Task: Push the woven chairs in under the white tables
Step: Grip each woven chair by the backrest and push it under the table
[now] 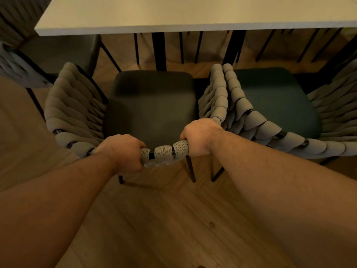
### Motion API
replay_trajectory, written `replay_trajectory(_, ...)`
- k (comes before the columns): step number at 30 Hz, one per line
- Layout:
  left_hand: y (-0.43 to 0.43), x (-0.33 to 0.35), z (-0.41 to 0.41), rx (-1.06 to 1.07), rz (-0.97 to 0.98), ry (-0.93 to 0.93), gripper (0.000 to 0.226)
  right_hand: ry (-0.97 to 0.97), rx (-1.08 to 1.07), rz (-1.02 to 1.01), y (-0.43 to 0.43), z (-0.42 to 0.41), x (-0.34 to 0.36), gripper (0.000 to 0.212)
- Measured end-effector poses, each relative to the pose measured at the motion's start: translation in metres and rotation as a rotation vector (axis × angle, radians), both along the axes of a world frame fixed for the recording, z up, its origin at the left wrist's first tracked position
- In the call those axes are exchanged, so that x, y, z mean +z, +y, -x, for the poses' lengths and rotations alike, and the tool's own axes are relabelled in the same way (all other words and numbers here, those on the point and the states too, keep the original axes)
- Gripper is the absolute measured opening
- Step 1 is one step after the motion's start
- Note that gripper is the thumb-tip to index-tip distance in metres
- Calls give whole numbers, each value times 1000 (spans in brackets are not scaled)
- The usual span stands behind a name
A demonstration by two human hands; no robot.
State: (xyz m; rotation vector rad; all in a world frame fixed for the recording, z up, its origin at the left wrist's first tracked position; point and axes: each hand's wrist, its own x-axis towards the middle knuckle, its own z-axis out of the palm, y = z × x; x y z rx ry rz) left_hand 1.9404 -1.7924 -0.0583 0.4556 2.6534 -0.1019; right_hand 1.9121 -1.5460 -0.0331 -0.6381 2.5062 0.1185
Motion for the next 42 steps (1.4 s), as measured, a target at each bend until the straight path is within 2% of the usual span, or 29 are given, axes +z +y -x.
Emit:
replay_trajectory(9, -1, -2, -4, 18, 39, 55, 29, 39, -54, 20, -1, -3, -10, 28)
replay_trajectory(15, 1, 4, -9, 50, 14, 78, 26, 151, -77, 22, 0, -7, -23, 27)
replay_trajectory(23, -8, 18, -24, 48, -149, 56, 31, 130, -164, -214, -27, -26, 2, 37)
replay_trajectory(25, -20, 26, -28, 27, -196, 36, 32, 102, -211, -211, -38, -36, 9, 40)
replay_trajectory(29, -78, 55, -42, 58, -328, -23, 51, 33, -255, -32, -90, -67, 32, 55)
replay_trajectory(33, -165, 97, -56, 161, -371, -60, 70, 69, -284, 163, -176, -86, 72, 61)
replay_trajectory(42, -394, 206, -66, 348, -294, 19, 66, 138, -388, 291, -358, -81, 177, 50)
